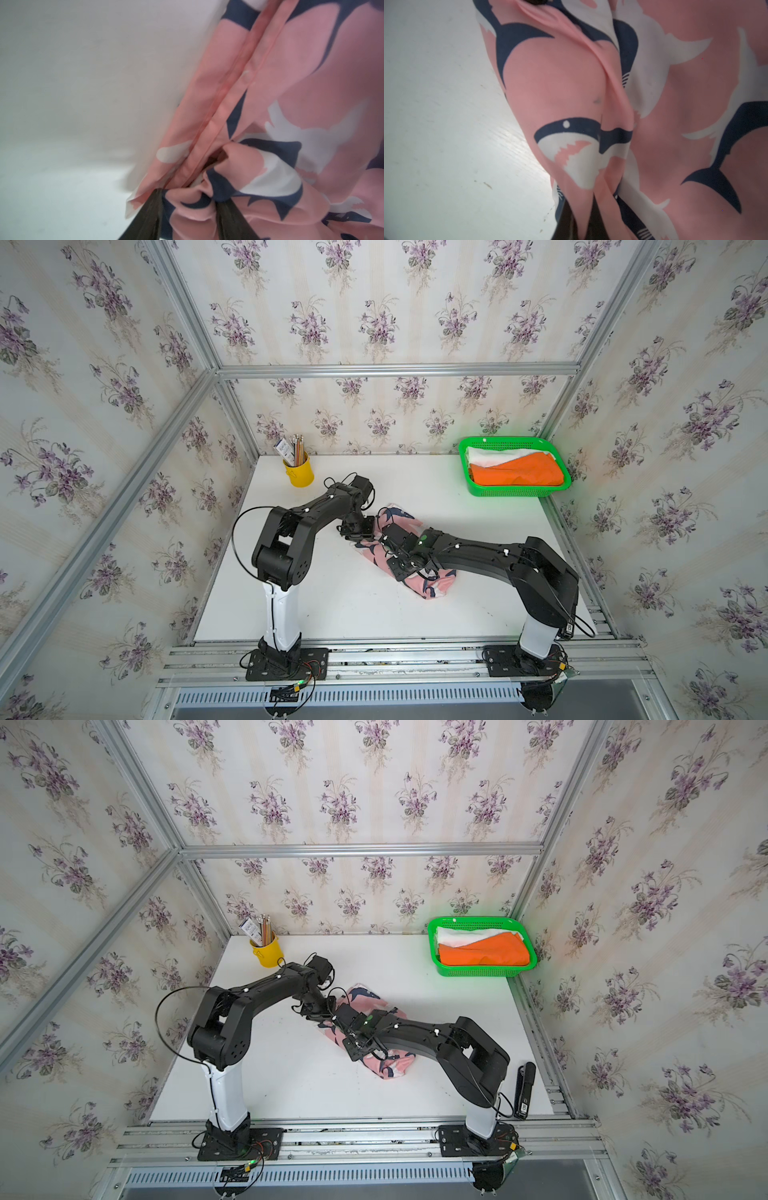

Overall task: Roll up the shorts
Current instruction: Roll the shorts at the center of the board.

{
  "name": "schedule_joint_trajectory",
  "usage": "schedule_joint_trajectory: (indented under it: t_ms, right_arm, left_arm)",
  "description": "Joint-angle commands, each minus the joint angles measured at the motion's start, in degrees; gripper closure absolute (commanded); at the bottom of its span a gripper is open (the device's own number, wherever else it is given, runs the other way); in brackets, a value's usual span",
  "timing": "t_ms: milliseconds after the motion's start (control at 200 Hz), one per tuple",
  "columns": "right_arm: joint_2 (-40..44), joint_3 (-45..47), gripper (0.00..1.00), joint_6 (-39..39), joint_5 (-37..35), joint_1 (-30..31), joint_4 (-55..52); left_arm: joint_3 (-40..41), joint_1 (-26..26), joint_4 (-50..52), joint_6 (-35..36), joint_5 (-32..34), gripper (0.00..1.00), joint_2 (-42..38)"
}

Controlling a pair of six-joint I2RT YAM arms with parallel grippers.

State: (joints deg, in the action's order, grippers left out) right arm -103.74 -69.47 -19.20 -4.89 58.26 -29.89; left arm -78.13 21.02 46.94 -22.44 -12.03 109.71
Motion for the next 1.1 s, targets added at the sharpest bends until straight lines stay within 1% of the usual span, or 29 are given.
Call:
schedule_joint_trajectory:
  t_ms: [0, 60, 125, 195, 320, 385, 410, 495, 525, 629, 724, 809, 994, 1039, 1099]
  right_arm:
    - [0.1, 0.4, 0.99, 3.5, 5.2, 1.3, 2.0]
    - [0.3, 1.9, 1.0, 5.3, 6.9, 1.7, 2.2]
    - [1.6, 4.9, 1.0, 7.3, 8.9, 2.2, 3.7]
    - [3.6, 8.5, 1.0, 9.5, 10.8, 2.6, 6.0]
    - [6.2, 13.0, 1.0, 12.4, 12.4, 2.8, 8.8]
    - [5.9, 13.1, 1.0, 13.5, 12.3, 2.8, 8.5]
    - [5.7, 12.9, 1.0, 13.8, 12.4, 2.8, 8.3]
    - [5.8, 13.1, 1.0, 14.2, 12.7, 2.9, 8.4]
    - [6.1, 13.4, 1.0, 14.4, 13.1, 2.9, 8.7]
    - [7.0, 13.8, 1.0, 14.7, 14.4, 3.1, 9.3]
    - [8.2, 13.6, 1.0, 15.3, 17.0, 3.5, 8.7]
    - [9.5, 13.8, 1.0, 15.2, 23.1, 3.5, 8.4]
    - [12.6, 15.2, 1.0, 12.8, 38.4, 3.5, 10.8]
    - [12.3, 15.4, 1.0, 12.6, 40.7, 3.4, 11.3]
    - [11.1, 15.8, 1.0, 12.0, 42.0, 2.8, 12.2]
  left_arm:
    - [4.8, -1.8, 1.9, -0.9, 3.1, 0.53, -6.7]
    - [6.5, -2.7, 2.9, -1.2, 4.3, 0.51, -11.1]
    - [6.2, -3.1, 4.2, -1.4, 4.9, 0.49, -14.3]
    - [4.5, -2.9, 5.4, -1.3, 2.9, 0.49, -15.3]
    - [0.0, 0.0, 5.6, -0.5, -5.0, 0.53, -11.1]
    - [-0.7, 2.5, 3.8, -0.8, -8.1, 0.53, -9.0]
    - [-0.6, 3.3, 2.8, -1.2, -10.7, 0.53, -8.0]
    - [-1.3, 4.8, -0.8, -2.4, -15.2, 0.53, -4.0]
    - [-2.0, 5.2, -1.3, -2.7, -15.9, 0.53, -2.2]
    - [-3.5, 5.7, -3.1, -3.5, -15.7, 0.56, 4.4]
    - [-3.9, 5.4, -3.5, -3.4, -14.3, 0.57, 9.2]
    - [-4.7, 5.3, -2.3, -3.0, -11.9, 0.58, 12.4]
    - [-3.7, 5.1, -2.9, -2.4, -9.0, 0.6, 14.4]
    - [-3.8, 5.0, -2.9, -2.2, -9.1, 0.6, 14.7]
    - [-3.7, 5.1, -3.1, -2.1, -9.1, 0.6, 14.6]
